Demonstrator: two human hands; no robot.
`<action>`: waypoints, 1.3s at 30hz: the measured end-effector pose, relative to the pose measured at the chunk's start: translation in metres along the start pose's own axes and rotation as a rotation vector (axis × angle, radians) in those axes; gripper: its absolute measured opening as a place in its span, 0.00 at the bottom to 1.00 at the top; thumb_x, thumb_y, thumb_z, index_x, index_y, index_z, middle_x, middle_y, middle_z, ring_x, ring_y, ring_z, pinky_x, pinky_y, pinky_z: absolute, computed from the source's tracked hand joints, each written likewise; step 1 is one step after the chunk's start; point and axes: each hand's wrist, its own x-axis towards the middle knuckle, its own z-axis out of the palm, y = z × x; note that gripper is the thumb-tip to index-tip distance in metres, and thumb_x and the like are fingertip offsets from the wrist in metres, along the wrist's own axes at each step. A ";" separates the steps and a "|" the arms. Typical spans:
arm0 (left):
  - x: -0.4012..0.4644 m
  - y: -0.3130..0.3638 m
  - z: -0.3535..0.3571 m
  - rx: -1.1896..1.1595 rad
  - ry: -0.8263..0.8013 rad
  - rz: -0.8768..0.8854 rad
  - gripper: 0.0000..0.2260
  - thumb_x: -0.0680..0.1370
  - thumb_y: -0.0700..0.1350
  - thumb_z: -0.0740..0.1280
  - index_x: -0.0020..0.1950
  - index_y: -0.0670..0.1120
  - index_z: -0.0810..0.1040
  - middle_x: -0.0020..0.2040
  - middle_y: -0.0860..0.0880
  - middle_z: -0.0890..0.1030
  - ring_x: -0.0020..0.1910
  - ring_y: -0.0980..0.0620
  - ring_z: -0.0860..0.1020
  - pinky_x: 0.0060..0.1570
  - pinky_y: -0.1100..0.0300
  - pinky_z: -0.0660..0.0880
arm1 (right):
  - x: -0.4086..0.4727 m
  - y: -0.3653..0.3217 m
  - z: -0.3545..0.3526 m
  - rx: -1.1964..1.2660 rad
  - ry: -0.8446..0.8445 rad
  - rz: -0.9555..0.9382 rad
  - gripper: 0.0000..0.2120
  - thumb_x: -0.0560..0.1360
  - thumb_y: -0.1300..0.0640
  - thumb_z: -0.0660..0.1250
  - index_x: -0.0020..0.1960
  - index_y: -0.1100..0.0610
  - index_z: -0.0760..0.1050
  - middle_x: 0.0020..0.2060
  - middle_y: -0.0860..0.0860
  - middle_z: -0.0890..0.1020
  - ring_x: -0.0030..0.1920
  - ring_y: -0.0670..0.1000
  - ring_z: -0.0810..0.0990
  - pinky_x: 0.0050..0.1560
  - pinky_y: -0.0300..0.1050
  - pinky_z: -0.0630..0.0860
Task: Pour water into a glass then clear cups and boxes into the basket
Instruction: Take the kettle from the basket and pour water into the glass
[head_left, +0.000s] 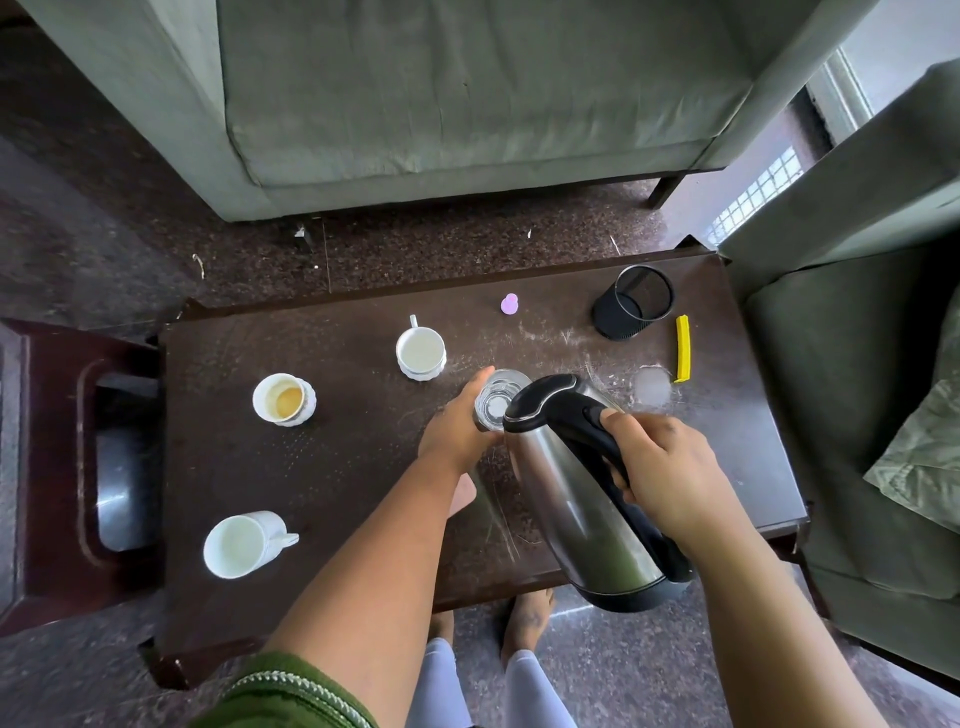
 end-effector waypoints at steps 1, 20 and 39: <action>0.000 -0.001 0.000 0.007 0.002 0.003 0.37 0.68 0.56 0.69 0.75 0.64 0.57 0.70 0.54 0.74 0.68 0.47 0.72 0.67 0.51 0.68 | 0.000 0.000 0.000 0.000 0.000 -0.001 0.27 0.78 0.44 0.57 0.39 0.69 0.71 0.28 0.57 0.76 0.30 0.55 0.74 0.45 0.60 0.78; 0.005 -0.003 0.001 0.052 0.021 0.020 0.37 0.71 0.50 0.71 0.76 0.61 0.58 0.70 0.54 0.74 0.69 0.48 0.72 0.64 0.53 0.67 | 0.003 -0.003 0.002 0.018 0.011 0.024 0.26 0.77 0.43 0.57 0.39 0.68 0.73 0.37 0.62 0.82 0.39 0.64 0.80 0.48 0.58 0.78; -0.002 0.003 0.000 0.058 0.013 0.051 0.37 0.69 0.51 0.70 0.75 0.60 0.59 0.68 0.53 0.75 0.67 0.47 0.74 0.62 0.53 0.68 | 0.005 -0.002 0.004 0.038 -0.010 0.000 0.26 0.77 0.44 0.56 0.39 0.67 0.74 0.34 0.59 0.81 0.36 0.58 0.78 0.49 0.59 0.78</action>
